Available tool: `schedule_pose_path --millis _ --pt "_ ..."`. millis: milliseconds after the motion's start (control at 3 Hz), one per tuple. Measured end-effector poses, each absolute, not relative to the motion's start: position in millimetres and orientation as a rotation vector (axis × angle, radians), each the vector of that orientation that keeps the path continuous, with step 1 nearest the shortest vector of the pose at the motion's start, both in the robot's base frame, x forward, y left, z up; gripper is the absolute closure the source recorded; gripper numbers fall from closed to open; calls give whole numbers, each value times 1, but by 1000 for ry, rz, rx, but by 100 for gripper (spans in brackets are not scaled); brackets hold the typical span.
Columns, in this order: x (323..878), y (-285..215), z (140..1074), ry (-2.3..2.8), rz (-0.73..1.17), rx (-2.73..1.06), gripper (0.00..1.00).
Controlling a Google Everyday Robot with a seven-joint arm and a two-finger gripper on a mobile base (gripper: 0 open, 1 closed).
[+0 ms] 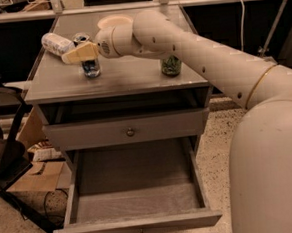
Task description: Pick redbull can from middle drawer and place on counter
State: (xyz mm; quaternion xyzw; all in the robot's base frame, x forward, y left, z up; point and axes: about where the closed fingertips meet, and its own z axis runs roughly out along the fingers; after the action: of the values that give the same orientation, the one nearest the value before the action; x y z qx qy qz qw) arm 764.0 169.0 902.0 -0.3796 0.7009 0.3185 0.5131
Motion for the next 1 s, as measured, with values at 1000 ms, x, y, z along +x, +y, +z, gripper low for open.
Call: schedule_pose_path --millis 1000 --pt "754 102 1072 1652 601 -1015 0"
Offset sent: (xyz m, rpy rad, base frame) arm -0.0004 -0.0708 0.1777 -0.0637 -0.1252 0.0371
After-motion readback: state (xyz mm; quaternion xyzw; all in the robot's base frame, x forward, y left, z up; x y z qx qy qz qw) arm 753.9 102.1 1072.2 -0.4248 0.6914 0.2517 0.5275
